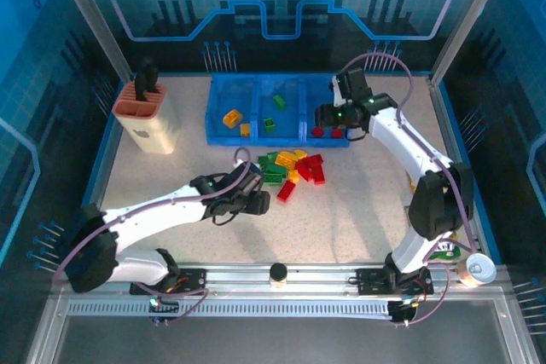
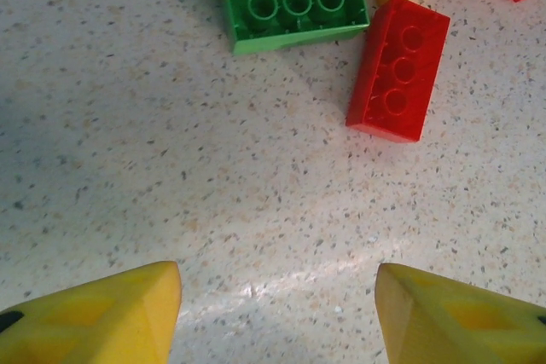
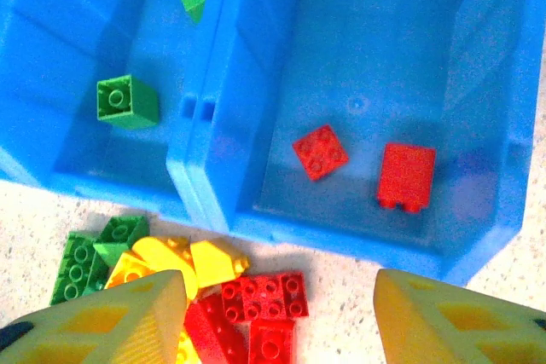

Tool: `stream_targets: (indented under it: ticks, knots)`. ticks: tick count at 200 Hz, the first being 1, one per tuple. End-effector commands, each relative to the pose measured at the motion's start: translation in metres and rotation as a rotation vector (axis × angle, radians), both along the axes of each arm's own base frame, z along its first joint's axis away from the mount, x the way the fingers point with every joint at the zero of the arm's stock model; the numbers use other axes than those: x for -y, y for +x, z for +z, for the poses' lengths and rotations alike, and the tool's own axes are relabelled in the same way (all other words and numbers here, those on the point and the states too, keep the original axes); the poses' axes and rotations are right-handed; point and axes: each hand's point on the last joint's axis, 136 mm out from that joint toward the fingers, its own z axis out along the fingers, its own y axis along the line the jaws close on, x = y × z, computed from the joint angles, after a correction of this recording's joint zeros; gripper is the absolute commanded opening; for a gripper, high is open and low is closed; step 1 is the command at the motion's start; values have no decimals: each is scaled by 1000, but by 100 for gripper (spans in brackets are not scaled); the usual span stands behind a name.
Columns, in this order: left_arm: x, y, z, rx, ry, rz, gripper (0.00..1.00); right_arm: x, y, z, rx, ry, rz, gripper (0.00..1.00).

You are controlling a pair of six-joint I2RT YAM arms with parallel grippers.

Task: Sort the legos into containers by color
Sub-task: Pick up the lego from the center of the table.

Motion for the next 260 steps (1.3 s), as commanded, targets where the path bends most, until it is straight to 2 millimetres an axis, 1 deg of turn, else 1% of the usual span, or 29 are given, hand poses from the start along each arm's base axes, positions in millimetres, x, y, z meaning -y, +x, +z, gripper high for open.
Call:
stream_targets:
  ticks: [1, 22, 45, 86, 116, 153, 168, 175, 178, 182, 186, 194, 204, 217, 230, 253, 260]
  knots:
    - [28, 13, 4, 8, -25, -66, 63, -3, -20, -1, 4, 46, 9, 61]
    - [42, 21, -6, -27, -6, -85, 63, 0, -38, -7, -1, 63, 6, 61]
    - [53, 30, -17, -53, 27, -103, 63, 6, -56, -18, -12, 75, -6, 61]
    - [69, 38, -37, -102, 72, -135, 63, 19, -78, -36, -35, 93, -36, 61]
    - [74, 42, -51, -123, 114, -141, 62, 29, -90, -41, -35, 116, -63, 60]
    - [72, 49, -64, -124, 210, -145, 61, 40, -99, -41, -29, 133, -88, 60]
    - [75, 49, -68, -128, 230, -156, 56, 44, -102, -39, -21, 139, -96, 60]
    - [75, 49, -70, -132, 237, -159, 51, 44, -102, -35, -12, 147, -99, 60]
    - [76, 49, -70, -132, 239, -159, 48, 46, -106, -43, -30, 143, -102, 60]
    - [76, 48, -70, -132, 244, -162, 44, 47, -108, -45, -32, 144, -104, 60]
    - [76, 49, -69, -130, 250, -162, 39, 48, -109, -45, -34, 146, -107, 60]
    - [78, 49, -64, -118, 259, -162, 33, 49, -111, -45, -31, 148, -112, 60]
    - [82, 49, -54, -96, 255, -169, 30, 51, -114, -45, -30, 154, -117, 60]
    - [88, 50, -38, -72, 226, -171, 28, 54, -116, -46, -27, 163, -129, 59]
    - [96, 54, -16, -36, 183, -177, 27, 57, -118, -45, -23, 169, -142, 59]
    - [111, 67, 25, 43, 121, -195, 27, 65, -120, -44, -18, 169, -169, 59]
    - [116, 72, 35, 64, 110, -205, 27, 67, -120, -43, -19, 168, -177, 58]
